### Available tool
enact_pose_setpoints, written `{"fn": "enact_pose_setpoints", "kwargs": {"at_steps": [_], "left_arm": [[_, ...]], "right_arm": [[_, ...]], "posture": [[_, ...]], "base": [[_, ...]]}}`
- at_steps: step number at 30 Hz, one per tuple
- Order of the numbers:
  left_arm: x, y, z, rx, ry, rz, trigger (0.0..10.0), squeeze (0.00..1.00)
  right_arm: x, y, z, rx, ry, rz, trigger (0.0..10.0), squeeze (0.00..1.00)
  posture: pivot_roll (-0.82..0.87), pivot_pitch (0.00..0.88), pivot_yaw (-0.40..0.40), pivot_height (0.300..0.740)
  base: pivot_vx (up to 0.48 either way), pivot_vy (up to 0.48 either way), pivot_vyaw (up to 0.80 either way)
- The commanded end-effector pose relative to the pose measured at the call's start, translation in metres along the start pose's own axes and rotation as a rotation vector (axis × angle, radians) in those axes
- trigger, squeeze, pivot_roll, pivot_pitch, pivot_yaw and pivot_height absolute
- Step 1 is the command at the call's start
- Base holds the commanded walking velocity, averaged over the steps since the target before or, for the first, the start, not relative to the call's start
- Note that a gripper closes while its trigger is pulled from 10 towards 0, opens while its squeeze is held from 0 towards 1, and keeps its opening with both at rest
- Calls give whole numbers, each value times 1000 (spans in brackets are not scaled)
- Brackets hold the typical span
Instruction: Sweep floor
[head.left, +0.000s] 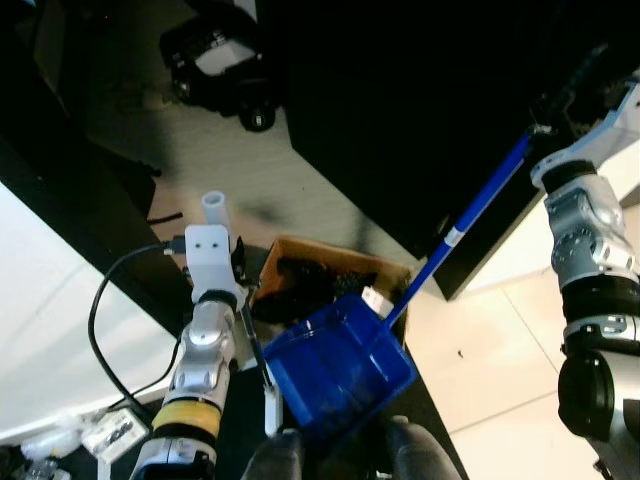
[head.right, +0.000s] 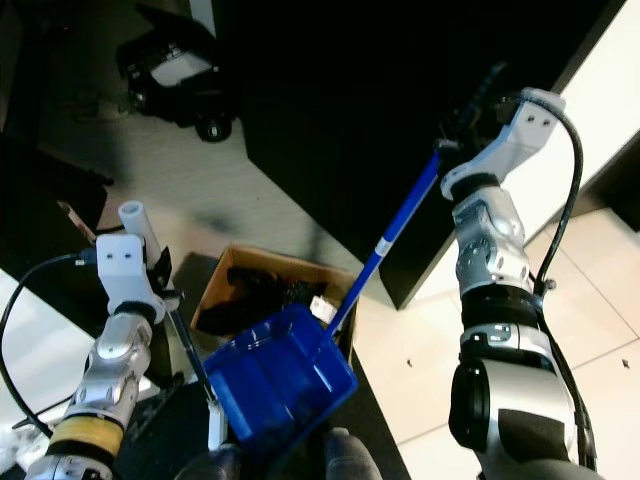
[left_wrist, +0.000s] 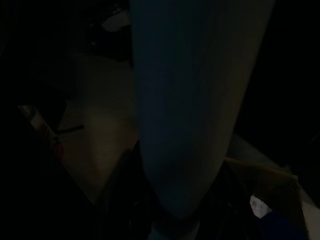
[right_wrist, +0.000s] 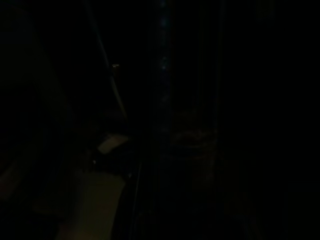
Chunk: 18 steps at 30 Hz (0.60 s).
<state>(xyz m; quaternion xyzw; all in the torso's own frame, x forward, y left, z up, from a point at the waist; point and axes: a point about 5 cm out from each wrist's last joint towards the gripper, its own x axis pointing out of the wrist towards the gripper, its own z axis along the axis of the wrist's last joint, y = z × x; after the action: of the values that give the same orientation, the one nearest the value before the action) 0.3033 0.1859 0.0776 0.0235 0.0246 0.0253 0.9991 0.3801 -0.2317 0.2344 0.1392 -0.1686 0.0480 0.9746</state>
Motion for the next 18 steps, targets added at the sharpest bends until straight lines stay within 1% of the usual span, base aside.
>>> {"fn": "enact_pose_setpoints", "kwargs": {"at_steps": [1, 5, 14, 16, 18], "left_arm": [[2, -1, 3, 13, -15, -14, 10000, 0], [2, -2, 4, 12, -17, -16, 10000, 0], [-1, 1, 3, 14, -21, -15, 10000, 0], [-1, 1, 3, 14, -21, -15, 10000, 0], [-1, 1, 3, 15, -21, -15, 10000, 0]], "right_arm": [[-2, -3, 6, 39, -29, -13, 10000, 0], [-4, -3, 4, 43, -10, -12, 10000, 0], [-12, 4, -2, 37, 61, 7, 10000, 0], [-12, 4, -2, 37, 61, 7, 10000, 0], [-14, 6, -6, 18, 95, 18, 10000, 0]], "posture": [[-11, 92, -3, 740], [-9, 90, -3, 740], [-8, 93, -5, 740], [-8, 93, -5, 740], [-7, 93, -5, 740]], "base": [[0, 0, 0], [0, 0, 0], [-249, 0, 0], [-247, 0, 0], [-247, 0, 0]]}}
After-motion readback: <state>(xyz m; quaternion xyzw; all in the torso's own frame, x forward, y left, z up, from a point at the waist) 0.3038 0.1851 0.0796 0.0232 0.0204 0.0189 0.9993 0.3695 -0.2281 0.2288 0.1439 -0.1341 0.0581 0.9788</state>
